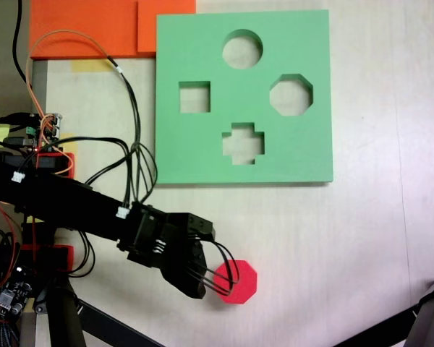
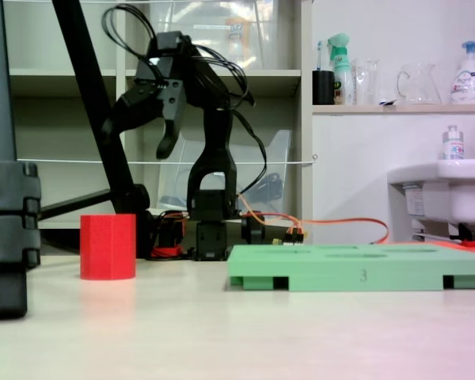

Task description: Put the octagonal pillar block into the corresponding hole

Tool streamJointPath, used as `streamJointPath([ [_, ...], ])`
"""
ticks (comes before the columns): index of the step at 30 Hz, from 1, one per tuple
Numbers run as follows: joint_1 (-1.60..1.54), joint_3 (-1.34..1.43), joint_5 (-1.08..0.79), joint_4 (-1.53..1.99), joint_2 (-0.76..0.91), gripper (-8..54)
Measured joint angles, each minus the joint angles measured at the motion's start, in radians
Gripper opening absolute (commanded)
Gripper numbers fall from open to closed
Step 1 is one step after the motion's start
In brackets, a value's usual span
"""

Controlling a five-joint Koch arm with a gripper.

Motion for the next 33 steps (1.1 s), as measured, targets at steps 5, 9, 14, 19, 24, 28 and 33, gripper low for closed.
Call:
streamJointPath([
  [5, 0.055, 0.0, -0.023, 0.0, -0.127, 47.9],
  [9, 0.089, 0.0, -0.095, -0.014, -0.225, 47.8],
  [14, 0.114, -0.005, -0.135, -0.058, -0.287, 47.8],
  [19, 0.129, -0.041, -0.141, -0.075, -0.336, 45.6],
  [24, 0.101, -0.044, -0.129, -0.091, -0.336, 45.2],
  [28, 0.083, -0.043, -0.091, -0.092, -0.336, 45.3],
  [33, 0.063, -0.043, 0.009, -0.092, -0.301, 45.0],
])
